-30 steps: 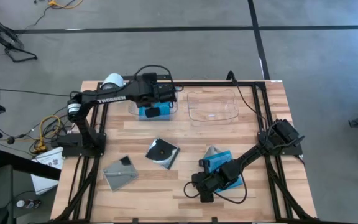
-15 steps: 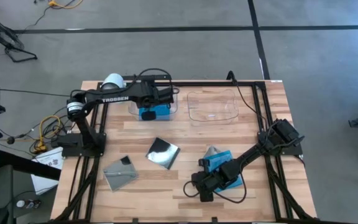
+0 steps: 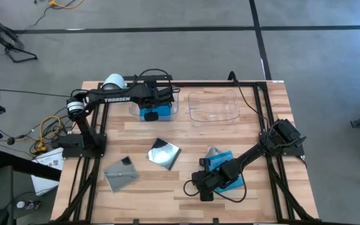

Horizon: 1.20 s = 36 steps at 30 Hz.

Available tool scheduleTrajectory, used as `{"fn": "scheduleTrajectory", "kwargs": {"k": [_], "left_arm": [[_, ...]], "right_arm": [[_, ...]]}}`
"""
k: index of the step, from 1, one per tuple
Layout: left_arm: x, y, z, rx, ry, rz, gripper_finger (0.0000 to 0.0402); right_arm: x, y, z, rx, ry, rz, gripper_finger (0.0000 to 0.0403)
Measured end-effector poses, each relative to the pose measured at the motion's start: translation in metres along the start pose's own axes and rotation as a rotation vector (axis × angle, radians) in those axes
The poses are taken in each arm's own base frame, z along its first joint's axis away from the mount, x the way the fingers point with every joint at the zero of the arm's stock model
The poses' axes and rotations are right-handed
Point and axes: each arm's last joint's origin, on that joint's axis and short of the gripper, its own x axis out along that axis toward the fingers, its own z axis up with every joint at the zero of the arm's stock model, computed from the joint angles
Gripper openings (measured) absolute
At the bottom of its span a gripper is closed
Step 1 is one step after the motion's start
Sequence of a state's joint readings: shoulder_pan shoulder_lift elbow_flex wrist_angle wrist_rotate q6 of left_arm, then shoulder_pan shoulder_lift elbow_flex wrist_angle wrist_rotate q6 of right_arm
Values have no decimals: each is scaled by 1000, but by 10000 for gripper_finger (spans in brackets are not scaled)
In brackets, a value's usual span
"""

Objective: Pick & place jewel cases by type
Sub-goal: Put the left blue cd case into the left transparent bin

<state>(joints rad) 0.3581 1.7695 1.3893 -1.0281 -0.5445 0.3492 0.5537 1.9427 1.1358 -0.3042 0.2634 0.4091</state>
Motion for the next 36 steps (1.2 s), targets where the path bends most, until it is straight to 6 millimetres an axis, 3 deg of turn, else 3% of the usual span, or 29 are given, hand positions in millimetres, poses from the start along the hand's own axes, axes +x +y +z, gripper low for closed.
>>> {"fn": "scheduleTrajectory", "kwargs": {"k": [14, 27, 36], "left_arm": [[13, -4, -2, -22, -5, 24, 40], [11, -8, 0, -14, -18, 0, 111], [7, -17, -7, 47, 52, -30, 130]], "right_arm": [[0, 0, 0, 0, 0, 1, 0], [0, 0, 0, 0, 1, 3, 0], [0, 0, 0, 0, 1, 3, 0]]}}
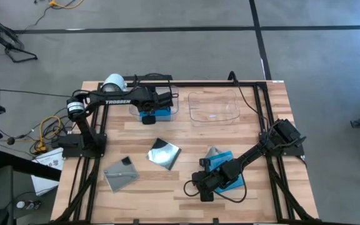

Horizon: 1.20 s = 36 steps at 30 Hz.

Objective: Pick & place jewel cases by type
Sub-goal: Put the left blue cd case into the left transparent bin, then put the blue cd case into the left transparent bin

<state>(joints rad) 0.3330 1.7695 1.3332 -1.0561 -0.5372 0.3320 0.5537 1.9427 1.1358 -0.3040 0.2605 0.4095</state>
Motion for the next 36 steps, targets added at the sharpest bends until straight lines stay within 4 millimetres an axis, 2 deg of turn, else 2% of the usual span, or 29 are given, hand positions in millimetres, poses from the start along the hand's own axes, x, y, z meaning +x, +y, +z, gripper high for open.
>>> {"fn": "scheduleTrajectory", "kwargs": {"k": [8, 14, 19, 25, 28, 31, 36], "left_arm": [[-6, -7, -2, 9, 18, -45, 131], [-26, -4, 3, 16, 0, -40, 131], [-55, 1, 5, -12, -24, -35, 131], [-108, -4, 12, -10, -153, -16, 131], [-140, -14, 15, 6, -273, -3, 130], [-165, -33, 18, 37, -376, -2, 130], [-188, -78, 18, 121, -477, 12, 129]], "right_arm": [[0, 0, 0, 0, -1, 1, 0], [0, 0, 0, 1, -3, 2, 0], [0, 0, 0, 1, -3, 2, 0], [0, 1, 4, -41, -41, 7, 0], [-1, 4, 9, -87, -95, 4, 0], [-7, 10, 16, -133, -117, 2, 0], [-25, 19, 15, -177, -97, -101, 0]]}}
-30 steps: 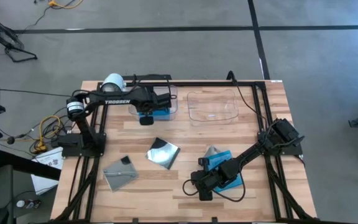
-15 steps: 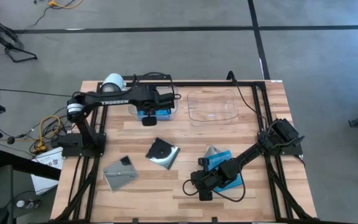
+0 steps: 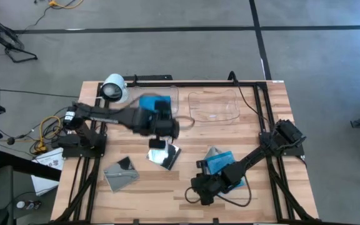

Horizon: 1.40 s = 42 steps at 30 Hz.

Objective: Pick & place jewel cases by type
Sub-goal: Put the blue cd case into the left transparent bin

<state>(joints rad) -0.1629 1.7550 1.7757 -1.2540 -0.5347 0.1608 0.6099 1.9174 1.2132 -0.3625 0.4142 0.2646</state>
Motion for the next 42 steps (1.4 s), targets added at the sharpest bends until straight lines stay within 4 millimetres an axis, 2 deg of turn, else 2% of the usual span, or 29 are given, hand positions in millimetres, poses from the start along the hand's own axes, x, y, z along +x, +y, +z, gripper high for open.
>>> {"fn": "scheduleTrajectory", "kwargs": {"k": [6, 11, 16, 20, 24, 30, 34, 42], "left_arm": [[-7, -57, 3, 64, -56, 60, 129], [0, -106, -12, 74, -47, 99, 129], [19, -151, -32, 49, -87, 141, 129], [28, -177, -40, 7, -174, 120, 129], [31, -193, -41, -49, -277, 107, 129], [29, -204, -34, -78, -405, 88, 129], [27, -208, -35, -60, -413, 89, 129], [22, -215, -42, -87, -393, 68, 129]], "right_arm": [[-48, 3, -11, 80, 42, -138, 0], [-84, 9, -26, 166, 29, -234, 0], [-100, 14, -42, 238, 68, -293, 0], [-107, 12, -54, 301, 120, -361, 0], [-113, 8, -63, 371, 183, -418, 0], [-108, 5, -82, 460, 293, -458, 0], [-104, 4, -91, 481, 335, -463, 0], [-106, 3, -94, 491, 353, -489, 0]]}}
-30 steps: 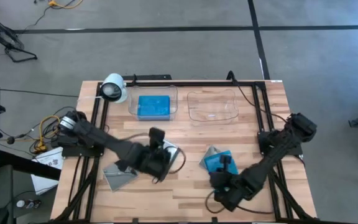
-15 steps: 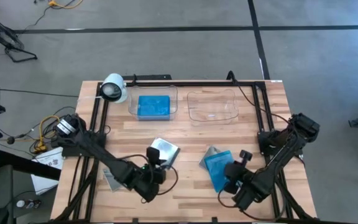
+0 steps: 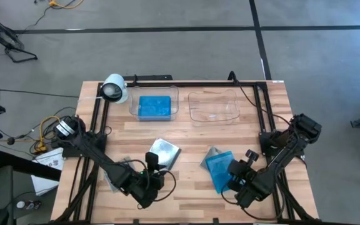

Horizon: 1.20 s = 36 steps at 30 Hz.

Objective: Pick & place jewel cases by type
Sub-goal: Put the blue cd case into the left transparent bin

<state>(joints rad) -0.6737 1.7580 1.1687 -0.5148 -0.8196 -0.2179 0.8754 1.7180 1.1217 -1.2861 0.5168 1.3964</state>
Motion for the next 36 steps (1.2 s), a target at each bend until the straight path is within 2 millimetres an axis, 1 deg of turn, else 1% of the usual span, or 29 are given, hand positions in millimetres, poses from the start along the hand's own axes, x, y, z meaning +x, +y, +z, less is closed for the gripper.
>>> {"fn": "scheduleTrajectory", "kwargs": {"k": [2, 6, 8, 11, 14, 17, 20, 23, 26, 29, 36], "left_arm": [[1, -2, 4, -21, -30, -10, 129], [5, -8, 10, -22, -79, -40, 129], [6, -10, 11, 2, -90, -43, 129], [9, -12, 14, -13, -116, -47, 129], [12, -13, 14, -4, -119, -44, 129], [17, -15, 14, -4, -112, -43, 129], [20, -17, 12, -9, -105, -47, 129], [21, -18, 12, -5, -101, -46, 129], [21, -17, 12, 0, -102, -30, 129], [21, -17, 12, 7, -104, -11, 129], [21, -16, 12, 5, -104, -9, 129]], "right_arm": [[1, -3, -2, 23, 26, -23, 0], [13, -9, -14, 79, 136, -79, 0], [17, -9, -18, 95, 163, -79, 0], [22, -8, -22, 112, 165, -43, 0], [23, -12, -22, 143, 155, 9, 0], [25, -20, -25, 187, 147, 23, 0], [33, -25, -32, 231, 145, 52, 0], [43, -26, -38, 263, 141, 126, 0], [48, -30, -41, 273, 140, 151, 0], [49, -31, -42, 274, 138, 160, 0], [49, -26, -38, 255, 123, 208, 0]]}}
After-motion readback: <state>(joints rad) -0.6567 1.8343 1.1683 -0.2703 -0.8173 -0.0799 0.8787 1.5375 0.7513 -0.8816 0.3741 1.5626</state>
